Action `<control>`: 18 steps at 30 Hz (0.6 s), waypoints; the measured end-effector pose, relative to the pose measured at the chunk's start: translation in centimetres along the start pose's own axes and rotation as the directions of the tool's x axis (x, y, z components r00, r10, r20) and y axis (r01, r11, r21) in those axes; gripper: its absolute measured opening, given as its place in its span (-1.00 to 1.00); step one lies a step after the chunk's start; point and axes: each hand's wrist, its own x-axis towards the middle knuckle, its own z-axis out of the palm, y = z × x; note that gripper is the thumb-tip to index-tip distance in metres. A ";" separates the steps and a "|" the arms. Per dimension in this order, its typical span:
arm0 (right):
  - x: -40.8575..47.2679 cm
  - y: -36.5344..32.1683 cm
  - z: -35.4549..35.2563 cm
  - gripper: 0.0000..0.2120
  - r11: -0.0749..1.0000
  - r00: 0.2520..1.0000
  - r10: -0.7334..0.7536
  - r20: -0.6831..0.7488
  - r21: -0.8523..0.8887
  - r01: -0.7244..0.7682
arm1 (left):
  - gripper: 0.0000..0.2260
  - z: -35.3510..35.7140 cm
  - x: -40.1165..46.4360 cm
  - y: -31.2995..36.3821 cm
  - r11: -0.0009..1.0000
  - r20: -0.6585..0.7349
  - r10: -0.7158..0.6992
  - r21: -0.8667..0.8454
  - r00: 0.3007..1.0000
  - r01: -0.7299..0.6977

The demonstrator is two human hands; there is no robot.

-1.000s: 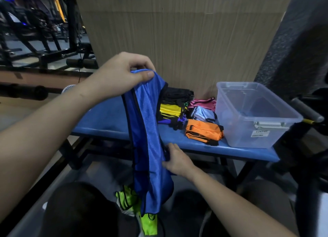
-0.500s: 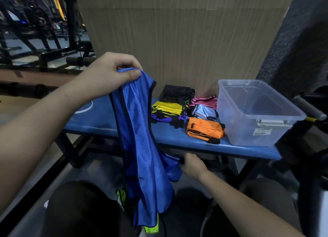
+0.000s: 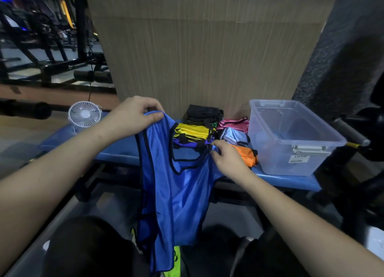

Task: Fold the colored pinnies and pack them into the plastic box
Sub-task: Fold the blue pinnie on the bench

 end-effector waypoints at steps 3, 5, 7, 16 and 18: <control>0.8 -0.9 -1.5 -0.86 0.996 0.997 -0.071 0.015 -0.061 0.072 | -0.92 0.7 0.0 0.0 1.000 -0.013 0.000 0.010 1.000 0.000; 1.2 -1.6 -2.7 -0.81 0.994 0.997 -0.074 -0.022 -0.080 0.072 | -0.91 1.3 0.0 0.1 1.000 -0.032 0.001 0.018 0.999 0.000; 1.6 -2.2 -4.0 -0.82 0.992 0.995 -0.063 -0.074 -0.110 0.055 | -0.91 1.9 -0.1 0.1 0.999 -0.052 0.001 0.037 0.999 0.001; 2.6 -3.8 -7.8 -0.80 0.953 1.000 0.009 -0.026 -0.302 -0.017 | -0.73 2.9 -0.5 -0.5 0.990 0.151 -0.001 0.137 0.989 -0.020; 2.8 -3.8 -8.6 -0.75 0.939 0.999 0.035 -0.015 -0.341 -0.038 | -0.71 2.5 -0.5 -1.0 0.986 0.177 0.001 0.165 0.984 -0.030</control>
